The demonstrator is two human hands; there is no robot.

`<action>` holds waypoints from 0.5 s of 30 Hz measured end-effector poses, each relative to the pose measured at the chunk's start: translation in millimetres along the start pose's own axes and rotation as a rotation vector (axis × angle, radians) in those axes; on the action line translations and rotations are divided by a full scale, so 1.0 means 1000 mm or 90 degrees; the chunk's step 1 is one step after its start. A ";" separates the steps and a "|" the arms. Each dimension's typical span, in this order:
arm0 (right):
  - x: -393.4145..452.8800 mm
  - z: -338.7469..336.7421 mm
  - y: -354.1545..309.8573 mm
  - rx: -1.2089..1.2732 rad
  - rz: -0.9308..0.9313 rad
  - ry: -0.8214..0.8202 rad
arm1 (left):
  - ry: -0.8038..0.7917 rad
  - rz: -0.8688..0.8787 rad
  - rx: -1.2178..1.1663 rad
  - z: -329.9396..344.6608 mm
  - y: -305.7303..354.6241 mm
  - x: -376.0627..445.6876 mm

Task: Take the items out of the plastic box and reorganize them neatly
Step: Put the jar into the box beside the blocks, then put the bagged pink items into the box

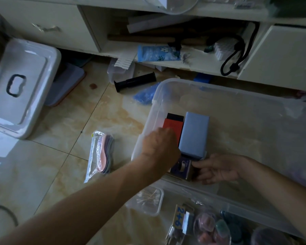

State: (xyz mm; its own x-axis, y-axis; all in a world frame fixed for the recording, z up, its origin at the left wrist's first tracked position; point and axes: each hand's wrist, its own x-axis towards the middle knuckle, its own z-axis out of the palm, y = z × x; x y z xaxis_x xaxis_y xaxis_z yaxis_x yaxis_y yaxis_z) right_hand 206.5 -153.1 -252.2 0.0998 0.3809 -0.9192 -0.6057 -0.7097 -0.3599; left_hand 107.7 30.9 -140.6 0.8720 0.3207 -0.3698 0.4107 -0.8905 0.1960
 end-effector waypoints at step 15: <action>-0.039 0.018 -0.052 -0.203 -0.149 0.125 | -0.028 -0.396 -0.030 0.084 -0.192 0.021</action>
State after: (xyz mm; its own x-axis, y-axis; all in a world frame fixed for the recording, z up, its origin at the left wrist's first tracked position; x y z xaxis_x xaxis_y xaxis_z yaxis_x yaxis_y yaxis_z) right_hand 219.6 -120.5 -194.9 0.3727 0.4549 -0.8088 -0.2780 -0.7768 -0.5651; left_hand 24.7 181.9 -262.6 0.4540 0.7606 -0.4641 0.8505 -0.5252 -0.0288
